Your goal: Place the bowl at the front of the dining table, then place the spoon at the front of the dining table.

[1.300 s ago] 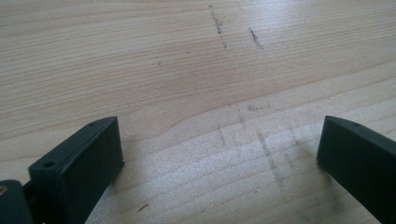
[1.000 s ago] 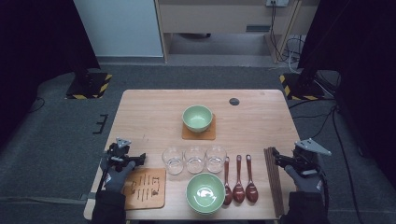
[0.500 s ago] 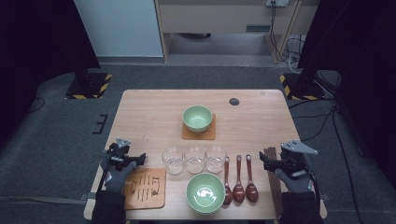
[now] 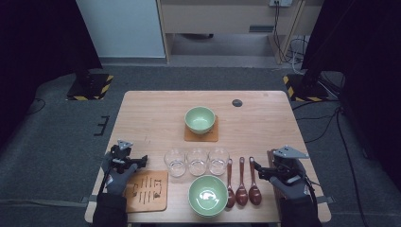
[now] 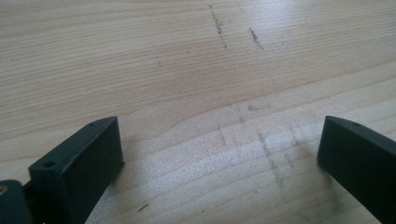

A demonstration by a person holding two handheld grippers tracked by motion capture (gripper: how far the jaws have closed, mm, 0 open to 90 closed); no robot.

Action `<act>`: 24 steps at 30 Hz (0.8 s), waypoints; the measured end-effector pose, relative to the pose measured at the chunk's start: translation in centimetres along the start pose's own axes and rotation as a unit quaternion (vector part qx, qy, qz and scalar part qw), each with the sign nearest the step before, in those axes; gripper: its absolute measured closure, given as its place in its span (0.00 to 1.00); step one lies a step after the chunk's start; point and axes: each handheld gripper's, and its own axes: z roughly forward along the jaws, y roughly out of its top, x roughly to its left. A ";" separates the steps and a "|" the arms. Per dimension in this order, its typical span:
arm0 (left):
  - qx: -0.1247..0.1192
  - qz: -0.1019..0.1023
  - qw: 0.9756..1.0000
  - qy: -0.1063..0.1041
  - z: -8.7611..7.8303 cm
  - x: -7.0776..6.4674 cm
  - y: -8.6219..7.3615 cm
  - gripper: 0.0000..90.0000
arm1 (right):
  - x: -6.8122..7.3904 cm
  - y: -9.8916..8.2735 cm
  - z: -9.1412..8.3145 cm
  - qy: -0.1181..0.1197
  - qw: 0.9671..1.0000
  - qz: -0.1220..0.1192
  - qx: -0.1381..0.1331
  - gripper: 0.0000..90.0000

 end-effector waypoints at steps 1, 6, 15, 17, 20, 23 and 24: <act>0.000 0.000 1.000 0.000 0.0 0.0 0.0 0.00 | 0.1 -0.2 0.1 0.001 1.000 0.000 0.004 0.13; 0.000 0.000 1.000 0.000 0.0 0.0 0.0 0.00 | 0.7 -1.1 1.0 0.008 1.000 -0.009 0.024 0.14; 0.000 0.000 1.000 0.000 0.0 0.0 0.0 0.00 | 1.1 -2.8 2.1 0.010 0.998 -0.016 0.058 0.17; 0.001 0.002 1.000 0.000 0.0 0.0 0.0 0.00 | 1.1 -3.1 2.2 0.008 0.998 -0.018 0.063 0.18; 0.001 0.002 1.000 0.000 0.0 0.0 0.0 0.00 | 1.3 -3.5 2.5 0.006 0.997 -0.023 0.073 0.20; 0.001 0.002 1.000 0.000 0.0 0.0 0.0 0.00 | 1.5 -3.8 2.8 0.004 0.996 -0.028 0.082 0.23; 0.001 0.002 1.000 0.000 0.0 0.0 0.0 0.00 | 1.6 -3.9 3.0 0.000 0.996 -0.033 0.087 0.24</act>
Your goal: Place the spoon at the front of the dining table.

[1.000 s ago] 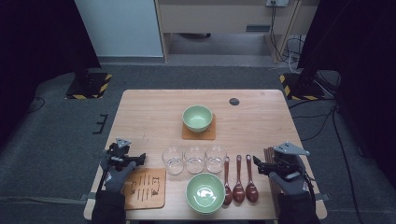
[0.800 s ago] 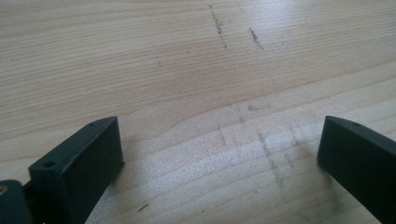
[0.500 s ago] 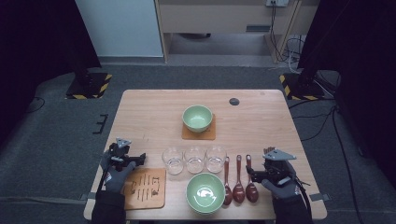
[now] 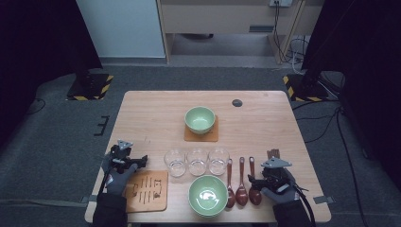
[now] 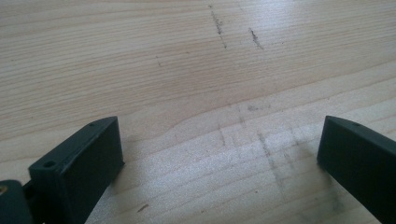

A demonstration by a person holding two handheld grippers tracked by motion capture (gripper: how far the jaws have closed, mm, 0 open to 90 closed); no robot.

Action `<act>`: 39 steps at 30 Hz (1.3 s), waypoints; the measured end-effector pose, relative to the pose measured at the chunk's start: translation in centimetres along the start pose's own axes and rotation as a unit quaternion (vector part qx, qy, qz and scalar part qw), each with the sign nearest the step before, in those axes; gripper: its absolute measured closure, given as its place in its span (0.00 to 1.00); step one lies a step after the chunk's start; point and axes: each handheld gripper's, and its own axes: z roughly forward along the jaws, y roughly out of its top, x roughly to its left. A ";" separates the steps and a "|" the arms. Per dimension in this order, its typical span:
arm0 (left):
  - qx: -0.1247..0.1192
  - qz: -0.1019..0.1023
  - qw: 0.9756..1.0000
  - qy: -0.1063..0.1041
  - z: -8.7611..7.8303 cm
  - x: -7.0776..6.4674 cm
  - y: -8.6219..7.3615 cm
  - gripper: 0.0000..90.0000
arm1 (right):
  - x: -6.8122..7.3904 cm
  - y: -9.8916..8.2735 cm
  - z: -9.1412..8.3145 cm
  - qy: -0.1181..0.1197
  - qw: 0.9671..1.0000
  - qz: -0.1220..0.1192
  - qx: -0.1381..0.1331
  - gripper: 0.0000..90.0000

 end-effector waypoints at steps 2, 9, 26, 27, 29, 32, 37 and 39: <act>0.000 0.000 1.000 0.000 0.0 0.0 0.0 0.00 | 0.2 -0.1 0.2 -0.008 1.000 -0.002 0.004 0.27; 0.000 0.000 1.000 0.000 0.0 0.0 0.0 0.00 | 0.5 -0.2 0.3 -0.009 1.000 -0.005 0.012 0.42; 0.000 0.000 1.000 0.000 0.0 0.0 0.0 0.00 | 0.9 -0.6 0.7 0.017 0.999 -0.013 0.028 0.74; 0.000 0.000 1.000 0.000 0.0 0.0 0.0 0.00 | 0.9 -0.6 0.7 0.017 0.999 -0.014 0.028 0.74; 0.000 0.000 1.000 0.000 0.0 0.0 0.0 0.00 | 0.8 -0.6 0.6 0.015 0.999 -0.014 0.028 0.76; 0.000 0.000 1.000 0.000 0.0 0.0 0.0 0.00 | 0.7 -0.6 0.5 0.012 0.999 -0.016 0.029 0.78; 0.000 0.000 1.000 0.000 0.0 0.0 0.0 0.00 | 0.6 -0.7 0.4 0.008 0.999 -0.018 0.030 0.82; 0.000 0.000 1.000 0.000 0.0 0.0 0.0 0.00 | 0.6 -0.7 0.4 0.007 0.999 -0.017 0.031 0.83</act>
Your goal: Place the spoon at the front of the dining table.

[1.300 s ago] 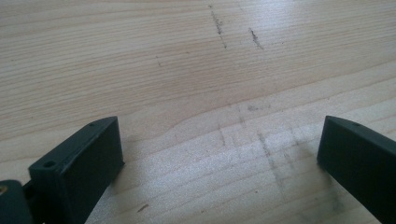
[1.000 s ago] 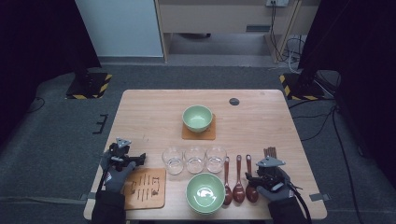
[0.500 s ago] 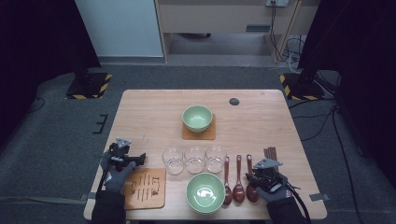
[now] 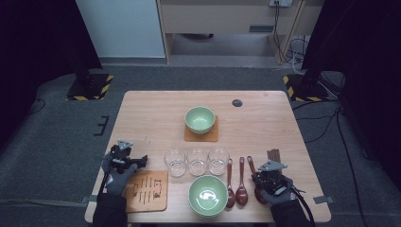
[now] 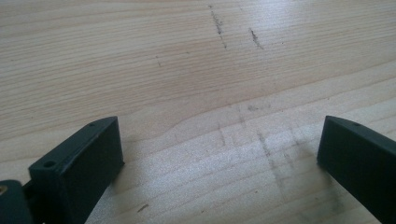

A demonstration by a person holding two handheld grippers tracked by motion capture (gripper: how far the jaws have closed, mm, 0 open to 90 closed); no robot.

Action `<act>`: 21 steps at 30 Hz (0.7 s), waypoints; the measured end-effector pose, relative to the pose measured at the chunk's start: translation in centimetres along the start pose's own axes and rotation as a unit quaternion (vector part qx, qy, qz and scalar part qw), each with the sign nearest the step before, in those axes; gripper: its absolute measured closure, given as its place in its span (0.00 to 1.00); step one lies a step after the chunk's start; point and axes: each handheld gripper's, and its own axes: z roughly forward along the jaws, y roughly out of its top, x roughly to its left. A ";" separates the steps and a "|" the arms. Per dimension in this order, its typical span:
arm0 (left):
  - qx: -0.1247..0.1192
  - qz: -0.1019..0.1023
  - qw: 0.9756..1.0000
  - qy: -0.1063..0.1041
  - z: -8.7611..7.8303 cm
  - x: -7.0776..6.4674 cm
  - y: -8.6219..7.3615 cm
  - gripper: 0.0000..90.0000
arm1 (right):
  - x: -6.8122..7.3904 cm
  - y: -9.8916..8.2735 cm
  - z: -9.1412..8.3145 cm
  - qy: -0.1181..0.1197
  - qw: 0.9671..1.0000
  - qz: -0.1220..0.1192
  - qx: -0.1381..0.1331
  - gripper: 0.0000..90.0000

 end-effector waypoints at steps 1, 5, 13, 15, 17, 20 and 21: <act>0.000 0.000 1.000 0.000 0.0 0.0 0.0 0.00 | 0.0 0.0 0.0 -0.001 1.000 0.000 0.001 0.84; 0.000 0.000 1.000 0.000 0.0 0.0 0.0 0.00 | -0.1 0.0 0.0 -0.005 1.000 0.002 0.003 0.85; 0.000 0.000 1.000 0.000 0.0 0.0 0.0 0.00 | -0.2 -0.1 -0.2 -0.003 1.000 0.012 0.002 0.81; 0.000 0.000 1.000 0.000 0.0 0.0 0.0 0.00 | -0.3 -0.2 -0.2 -0.003 1.000 0.015 0.004 0.81; 0.000 0.000 1.000 0.000 0.0 0.0 0.0 0.00 | -0.3 -0.2 -0.2 -0.003 1.000 0.016 0.006 0.81; 0.000 0.000 1.000 0.000 0.0 0.0 0.0 0.00 | -0.2 -0.2 0.0 -0.004 1.000 0.013 0.011 0.82; 0.000 0.000 1.000 0.000 0.0 0.0 0.0 0.00 | -0.2 -0.2 0.0 -0.004 1.000 0.014 0.012 0.83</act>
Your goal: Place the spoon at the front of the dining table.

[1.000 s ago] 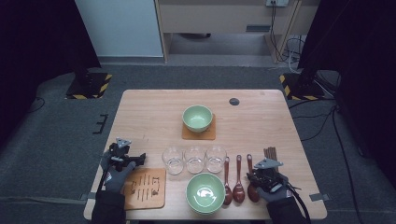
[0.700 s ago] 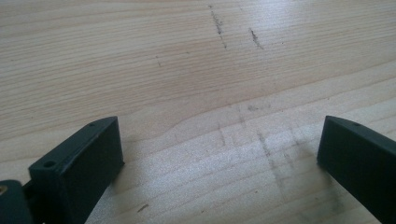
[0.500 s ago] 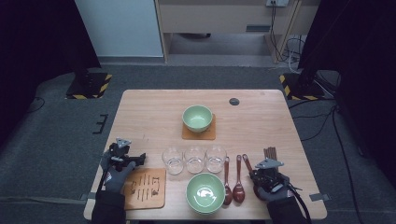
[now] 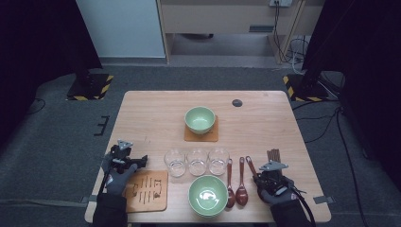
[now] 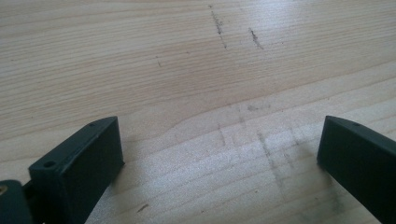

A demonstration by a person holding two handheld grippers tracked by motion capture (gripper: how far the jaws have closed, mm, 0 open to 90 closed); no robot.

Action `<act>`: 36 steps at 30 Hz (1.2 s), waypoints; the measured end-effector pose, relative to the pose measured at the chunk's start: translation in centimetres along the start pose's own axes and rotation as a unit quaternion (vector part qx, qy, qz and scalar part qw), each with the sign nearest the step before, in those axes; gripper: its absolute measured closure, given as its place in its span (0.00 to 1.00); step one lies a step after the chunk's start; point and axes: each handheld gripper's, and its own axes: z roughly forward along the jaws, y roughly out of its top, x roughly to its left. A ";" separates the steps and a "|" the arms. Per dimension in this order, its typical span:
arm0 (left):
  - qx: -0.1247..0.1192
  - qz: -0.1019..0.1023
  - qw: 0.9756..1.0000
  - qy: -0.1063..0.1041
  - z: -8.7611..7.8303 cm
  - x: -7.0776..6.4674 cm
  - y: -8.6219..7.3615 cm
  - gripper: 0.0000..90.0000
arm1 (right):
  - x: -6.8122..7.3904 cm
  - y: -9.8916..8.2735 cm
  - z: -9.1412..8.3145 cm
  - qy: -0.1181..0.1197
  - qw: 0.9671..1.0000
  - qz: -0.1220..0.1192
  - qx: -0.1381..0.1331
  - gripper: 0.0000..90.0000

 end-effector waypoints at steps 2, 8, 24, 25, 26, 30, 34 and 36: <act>0.000 0.000 1.000 0.000 0.0 0.0 0.0 0.00 | 0.0 0.0 0.0 0.001 1.000 0.002 0.000 0.83; 0.000 0.000 1.000 0.000 0.0 0.0 0.0 0.00 | 0.1 0.0 0.0 0.000 1.000 0.006 0.003 0.90; 0.000 0.000 1.000 0.000 0.0 0.0 0.0 0.00 | -0.1 0.1 -0.3 -0.006 1.000 0.018 -0.004 0.91; 0.000 0.000 1.000 0.000 0.0 0.0 0.0 0.00 | -0.2 0.1 -0.4 -0.005 1.000 0.020 -0.005 0.91; 0.000 0.000 1.000 0.000 0.0 0.0 0.0 0.00 | -0.2 0.1 -0.4 -0.005 1.000 0.021 -0.008 0.91; 0.000 -0.001 1.000 0.000 0.0 0.0 0.0 0.00 | -0.4 0.3 -0.8 -0.002 0.999 0.027 -0.016 0.91; -0.005 -0.003 1.000 0.001 -0.1 0.1 -0.1 0.03 | -0.4 0.5 -1.2 -0.003 0.999 0.028 -0.027 0.91; -0.006 -0.006 1.000 0.004 -0.3 0.2 -0.1 0.06 | -0.5 0.6 -1.5 -0.002 0.999 0.030 -0.034 0.91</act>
